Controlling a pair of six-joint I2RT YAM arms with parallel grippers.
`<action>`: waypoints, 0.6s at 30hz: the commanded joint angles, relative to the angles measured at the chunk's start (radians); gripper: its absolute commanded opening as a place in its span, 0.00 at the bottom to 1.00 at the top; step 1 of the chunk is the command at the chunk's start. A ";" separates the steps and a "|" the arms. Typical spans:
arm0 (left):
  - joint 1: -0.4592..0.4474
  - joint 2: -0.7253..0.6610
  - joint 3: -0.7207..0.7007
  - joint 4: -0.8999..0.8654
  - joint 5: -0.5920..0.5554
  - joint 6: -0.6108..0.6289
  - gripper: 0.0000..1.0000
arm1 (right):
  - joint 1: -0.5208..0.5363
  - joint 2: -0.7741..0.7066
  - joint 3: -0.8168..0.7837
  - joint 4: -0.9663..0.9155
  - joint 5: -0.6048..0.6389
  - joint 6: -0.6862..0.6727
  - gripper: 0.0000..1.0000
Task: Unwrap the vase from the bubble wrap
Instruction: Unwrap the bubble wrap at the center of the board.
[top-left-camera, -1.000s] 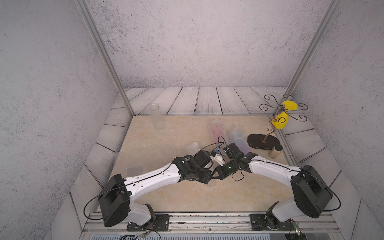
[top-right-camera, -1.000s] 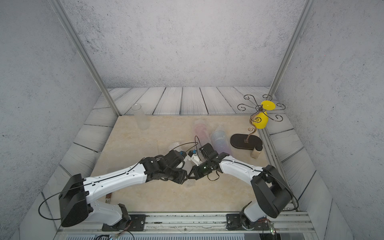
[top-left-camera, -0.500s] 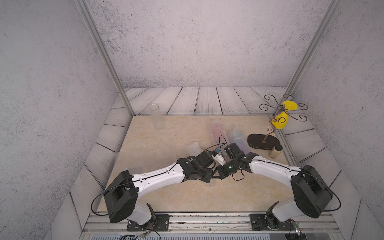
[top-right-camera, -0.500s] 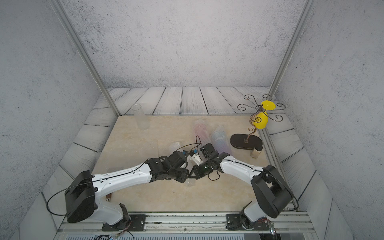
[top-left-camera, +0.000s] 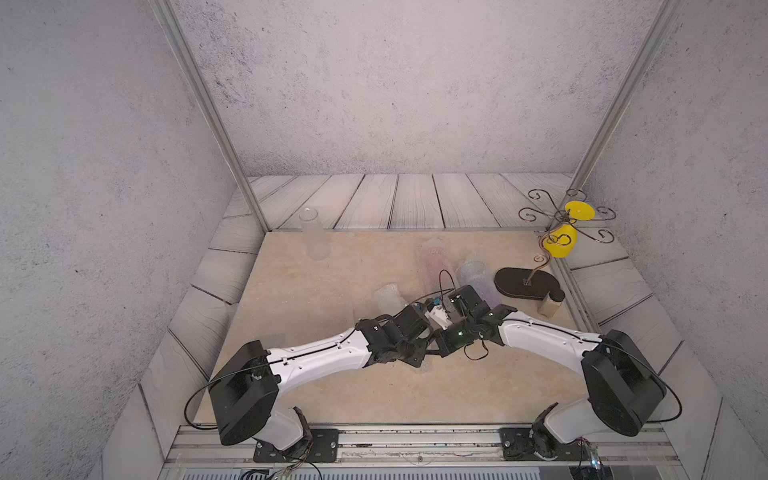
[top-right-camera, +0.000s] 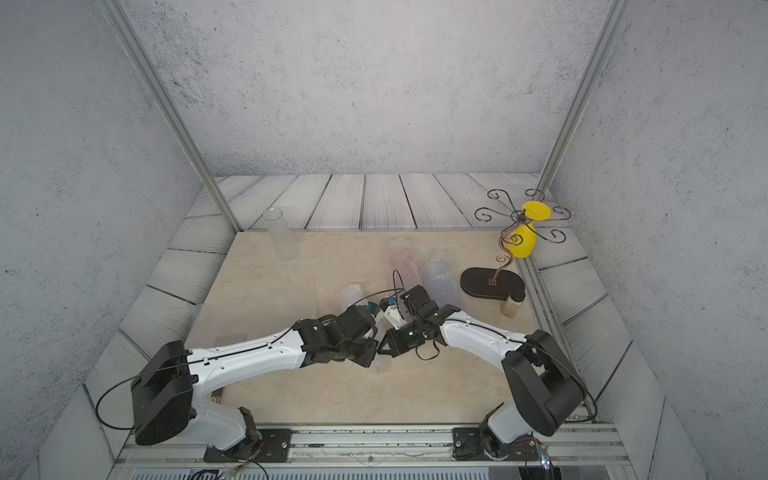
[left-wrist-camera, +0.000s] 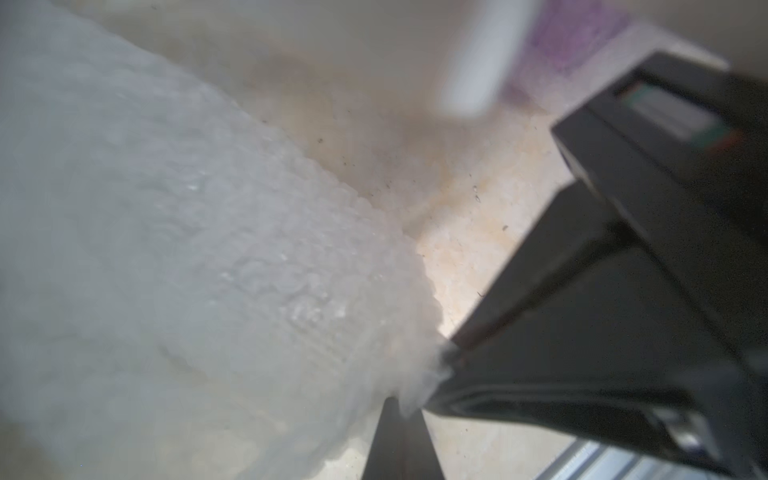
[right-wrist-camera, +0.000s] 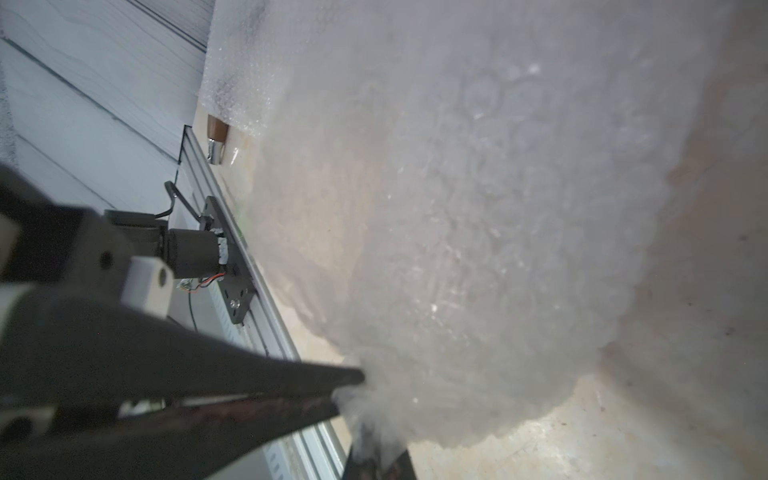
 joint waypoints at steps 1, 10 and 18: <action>0.010 -0.035 -0.032 -0.066 -0.124 -0.035 0.00 | 0.006 -0.032 0.004 -0.021 -0.045 0.001 0.05; 0.042 -0.215 -0.139 -0.046 -0.200 -0.142 0.00 | 0.004 -0.013 0.019 -0.073 0.019 -0.024 0.00; 0.064 -0.294 -0.181 -0.089 -0.209 -0.177 0.00 | -0.004 -0.031 0.014 -0.095 0.053 -0.031 0.00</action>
